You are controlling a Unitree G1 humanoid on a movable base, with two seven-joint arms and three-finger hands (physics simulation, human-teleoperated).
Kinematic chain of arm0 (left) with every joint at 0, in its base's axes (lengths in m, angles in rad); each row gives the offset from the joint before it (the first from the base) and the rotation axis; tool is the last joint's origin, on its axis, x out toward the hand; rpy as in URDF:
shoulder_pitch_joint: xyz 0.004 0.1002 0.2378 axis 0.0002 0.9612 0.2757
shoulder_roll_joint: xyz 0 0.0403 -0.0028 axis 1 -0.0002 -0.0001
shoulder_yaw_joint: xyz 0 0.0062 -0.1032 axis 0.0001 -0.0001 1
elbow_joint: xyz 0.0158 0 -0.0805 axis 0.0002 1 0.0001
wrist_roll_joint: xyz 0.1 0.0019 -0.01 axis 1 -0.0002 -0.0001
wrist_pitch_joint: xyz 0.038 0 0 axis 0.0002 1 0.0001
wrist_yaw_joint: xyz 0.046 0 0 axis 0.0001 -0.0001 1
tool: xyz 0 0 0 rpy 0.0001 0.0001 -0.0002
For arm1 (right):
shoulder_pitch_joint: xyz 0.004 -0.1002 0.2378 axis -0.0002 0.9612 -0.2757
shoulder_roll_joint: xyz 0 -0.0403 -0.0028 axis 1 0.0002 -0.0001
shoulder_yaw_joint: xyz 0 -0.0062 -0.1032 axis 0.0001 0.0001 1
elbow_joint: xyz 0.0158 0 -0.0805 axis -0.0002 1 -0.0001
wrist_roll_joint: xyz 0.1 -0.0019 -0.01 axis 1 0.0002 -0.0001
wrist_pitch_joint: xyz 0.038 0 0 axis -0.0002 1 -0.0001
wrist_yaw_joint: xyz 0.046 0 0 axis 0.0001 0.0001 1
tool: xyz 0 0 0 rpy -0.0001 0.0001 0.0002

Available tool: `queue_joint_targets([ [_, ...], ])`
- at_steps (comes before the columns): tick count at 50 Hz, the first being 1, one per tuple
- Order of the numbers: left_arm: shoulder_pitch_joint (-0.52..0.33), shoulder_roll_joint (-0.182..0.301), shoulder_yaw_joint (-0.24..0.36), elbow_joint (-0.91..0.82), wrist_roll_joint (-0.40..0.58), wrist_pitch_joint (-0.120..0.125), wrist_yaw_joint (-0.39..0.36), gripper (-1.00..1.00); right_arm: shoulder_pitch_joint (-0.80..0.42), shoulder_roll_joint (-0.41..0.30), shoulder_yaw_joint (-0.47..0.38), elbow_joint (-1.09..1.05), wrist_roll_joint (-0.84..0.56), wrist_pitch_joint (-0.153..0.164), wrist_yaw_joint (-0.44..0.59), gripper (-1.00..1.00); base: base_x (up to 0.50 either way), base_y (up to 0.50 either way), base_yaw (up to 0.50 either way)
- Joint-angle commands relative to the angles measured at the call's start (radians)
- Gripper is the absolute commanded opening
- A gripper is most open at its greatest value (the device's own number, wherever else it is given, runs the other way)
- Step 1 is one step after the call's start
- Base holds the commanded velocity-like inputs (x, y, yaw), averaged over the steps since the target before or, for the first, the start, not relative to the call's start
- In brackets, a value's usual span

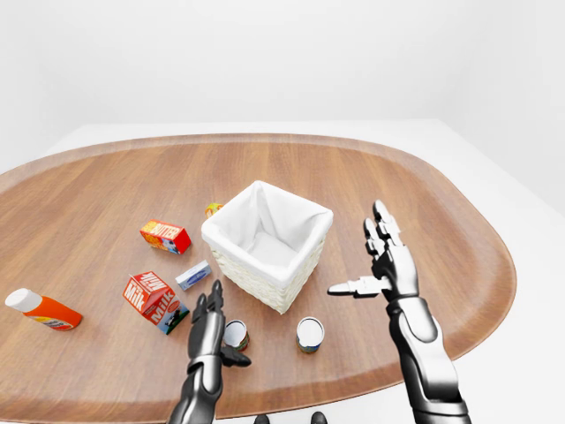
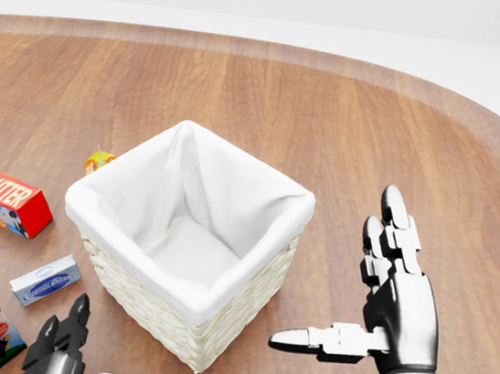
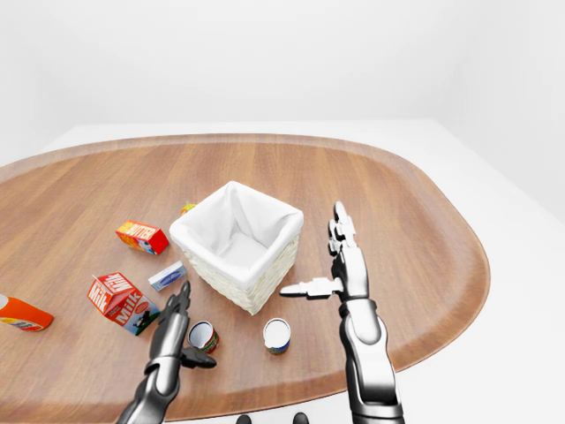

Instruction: Pick up the tomato sauce, and put it in the basket.

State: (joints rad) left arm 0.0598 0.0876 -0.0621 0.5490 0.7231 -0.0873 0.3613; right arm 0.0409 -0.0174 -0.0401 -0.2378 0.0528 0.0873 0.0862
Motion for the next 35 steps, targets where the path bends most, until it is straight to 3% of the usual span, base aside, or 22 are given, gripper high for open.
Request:
queue_joint_targets([
  [1, -0.007, 0.0, -0.004, 0.012, 0.001, 0.0, 0.001, -0.07, -0.003, 0.0, -0.001, 0.004, 0.001, 0.0, 0.0, 1.0, 0.0, 0.0, 0.0],
  [2, -0.006, 0.0, -0.004, 0.011, 0.001, 0.0, 0.0, -0.07, -0.003, 0.0, -0.001, 0.004, 0.002, 0.0, 0.0, 1.0, 0.0, 0.0, 0.0],
  [3, -0.005, 0.0, -0.004, 0.007, 0.004, 0.0, 0.001, -1.0, -0.004, 0.0, -0.001, 0.009, 0.002, 0.0, 0.0, 1.0, 0.0, 0.0, 0.0],
  [25, 0.032, -0.003, -0.004, -0.086, 0.003, 0.0, -0.046, -1.0, -0.002, 0.001, 0.002, 0.007, -0.001, 0.0, -0.002, 1.0, 0.0, 0.0, 0.0],
  [32, 0.072, -0.006, 0.007, -0.215, -0.018, 0.0, -0.114, -1.0, -0.002, 0.0, 0.001, 0.01, -0.001, 0.0, -0.002, 1.0, 0.0, 0.0, 0.0],
  [35, 0.111, -0.014, 0.015, -0.345, -0.042, 0.0, -0.183, -1.0, -0.002, 0.0, 0.001, 0.014, -0.002, 0.0, -0.002, 1.0, 0.0, 0.0, 0.0],
])
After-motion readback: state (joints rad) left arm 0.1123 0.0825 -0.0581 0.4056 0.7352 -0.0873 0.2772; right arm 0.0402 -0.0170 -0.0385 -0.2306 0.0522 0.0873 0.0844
